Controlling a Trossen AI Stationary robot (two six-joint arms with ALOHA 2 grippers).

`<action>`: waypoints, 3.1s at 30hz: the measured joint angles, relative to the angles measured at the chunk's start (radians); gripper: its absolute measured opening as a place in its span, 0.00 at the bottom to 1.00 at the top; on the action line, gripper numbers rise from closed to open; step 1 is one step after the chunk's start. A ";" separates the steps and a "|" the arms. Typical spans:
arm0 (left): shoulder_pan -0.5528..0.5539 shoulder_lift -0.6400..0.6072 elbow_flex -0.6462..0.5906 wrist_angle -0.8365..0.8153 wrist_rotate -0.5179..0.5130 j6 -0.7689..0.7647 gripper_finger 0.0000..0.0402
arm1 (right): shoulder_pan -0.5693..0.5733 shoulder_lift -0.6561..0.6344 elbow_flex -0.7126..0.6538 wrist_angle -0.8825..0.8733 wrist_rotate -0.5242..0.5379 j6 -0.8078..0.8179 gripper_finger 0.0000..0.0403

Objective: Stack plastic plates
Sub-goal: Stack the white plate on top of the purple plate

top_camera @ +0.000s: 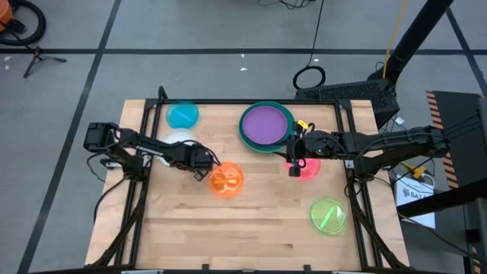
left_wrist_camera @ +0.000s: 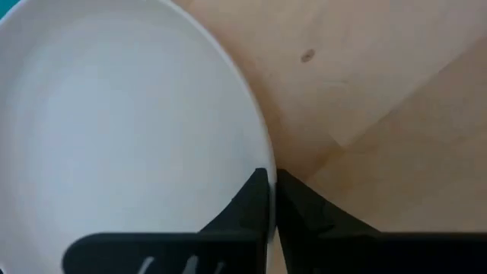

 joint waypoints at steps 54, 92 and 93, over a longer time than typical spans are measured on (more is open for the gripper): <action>0.076 0.054 0.528 0.262 0.024 0.727 0.04 | 0.000 -0.062 0.000 -0.179 -0.004 0.122 0.27; 0.187 0.422 0.829 0.360 0.268 0.982 0.04 | 0.002 -0.323 -0.164 -0.167 -0.005 0.150 0.27; 0.189 0.426 0.828 0.355 0.268 0.981 0.04 | 0.002 -0.324 -0.164 -0.166 -0.005 0.150 0.27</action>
